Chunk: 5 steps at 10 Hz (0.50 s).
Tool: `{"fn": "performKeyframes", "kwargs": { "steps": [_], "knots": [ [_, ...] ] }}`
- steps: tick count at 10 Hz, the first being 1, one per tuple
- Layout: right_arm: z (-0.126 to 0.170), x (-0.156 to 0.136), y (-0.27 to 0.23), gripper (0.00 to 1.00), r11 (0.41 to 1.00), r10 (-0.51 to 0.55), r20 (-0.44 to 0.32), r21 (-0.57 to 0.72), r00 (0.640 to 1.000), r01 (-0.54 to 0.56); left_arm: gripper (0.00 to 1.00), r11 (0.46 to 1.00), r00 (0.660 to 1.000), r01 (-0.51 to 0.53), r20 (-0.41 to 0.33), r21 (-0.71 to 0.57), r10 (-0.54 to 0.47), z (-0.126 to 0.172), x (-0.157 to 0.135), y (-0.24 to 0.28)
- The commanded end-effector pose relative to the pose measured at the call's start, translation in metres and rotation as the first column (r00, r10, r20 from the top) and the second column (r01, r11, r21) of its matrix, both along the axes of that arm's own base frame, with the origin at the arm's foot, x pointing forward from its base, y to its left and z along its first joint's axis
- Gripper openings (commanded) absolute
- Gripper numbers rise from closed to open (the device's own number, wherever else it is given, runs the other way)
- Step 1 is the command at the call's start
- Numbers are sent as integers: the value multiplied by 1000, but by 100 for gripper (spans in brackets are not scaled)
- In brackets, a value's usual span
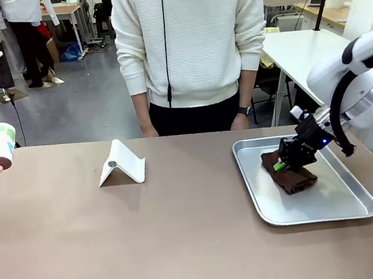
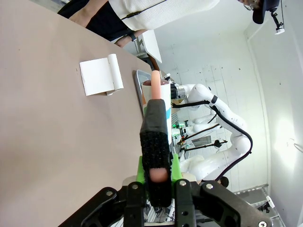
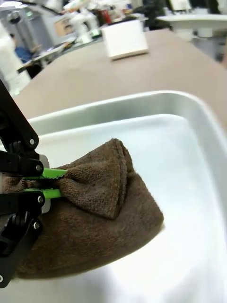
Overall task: Clean the surface of the table.
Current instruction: Clean the area not pointed to by the person.
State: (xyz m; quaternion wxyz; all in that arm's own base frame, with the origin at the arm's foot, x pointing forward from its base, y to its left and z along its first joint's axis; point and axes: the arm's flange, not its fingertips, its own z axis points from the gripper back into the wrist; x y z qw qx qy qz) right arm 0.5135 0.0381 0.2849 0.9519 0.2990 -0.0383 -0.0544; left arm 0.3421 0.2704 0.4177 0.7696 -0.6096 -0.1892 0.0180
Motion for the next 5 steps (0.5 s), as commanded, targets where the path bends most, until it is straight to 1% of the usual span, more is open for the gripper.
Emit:
{"fn": "performKeyframes", "kwargs": {
  "steps": [1,3,4,5],
  "knots": [
    [-9,0,1,9,981,-194,43,-22,980,195,22,1000,1000,-13,8,-10,13,6,1,-1],
    [-7,6,-11,9,927,-373,47,-29,927,375,22,1000,1000,-13,8,-10,13,6,1,-1],
    [-7,7,-16,9,903,-428,38,-30,903,429,22,1000,1000,-13,8,-10,13,6,1,-1],
    [-6,7,-19,9,890,-456,12,-16,890,456,22,1000,1000,-13,8,-10,13,6,1,-1]
  ]
}}
